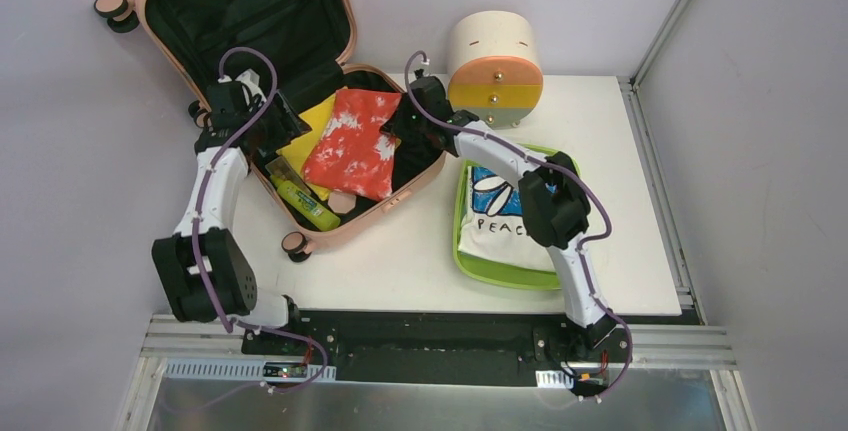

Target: Open, take out, and arrange the luggage

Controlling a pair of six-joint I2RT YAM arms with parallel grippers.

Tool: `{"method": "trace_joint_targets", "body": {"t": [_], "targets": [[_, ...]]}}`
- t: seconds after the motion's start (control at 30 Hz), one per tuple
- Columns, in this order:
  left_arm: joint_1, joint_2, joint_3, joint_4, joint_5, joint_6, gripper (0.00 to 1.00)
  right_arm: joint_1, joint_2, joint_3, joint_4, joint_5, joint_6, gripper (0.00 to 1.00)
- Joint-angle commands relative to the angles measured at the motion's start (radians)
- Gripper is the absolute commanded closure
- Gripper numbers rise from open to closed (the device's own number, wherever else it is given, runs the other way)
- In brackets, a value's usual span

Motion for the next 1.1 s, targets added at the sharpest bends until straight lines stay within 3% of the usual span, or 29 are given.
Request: {"method": "trace_joint_targets", "body": {"t": [0.0,0.53,0.9,1.0,1.07], "targets": [[0.009,0.107,0.079,0.0,0.068,0.103,0.35,-0.044,-0.041,0.068,0.007,-0.154,-0.145,1.0],[0.004,0.429,0.218,0.009,0.238,0.178,0.33,-0.068,0.004,0.094,0.057,-0.201,-0.179,1.0],[-0.036,0.564,0.253,0.01,0.273,0.178,0.34,-0.064,0.016,0.082,0.096,-0.204,-0.164,1.0],[-0.038,0.559,0.256,0.011,0.289,0.177,0.41,-0.065,0.019,0.081,0.096,-0.203,-0.165,1.0],[-0.038,0.542,0.25,0.011,0.301,0.172,0.54,-0.065,0.019,0.082,0.096,-0.203,-0.162,1.0]]}}
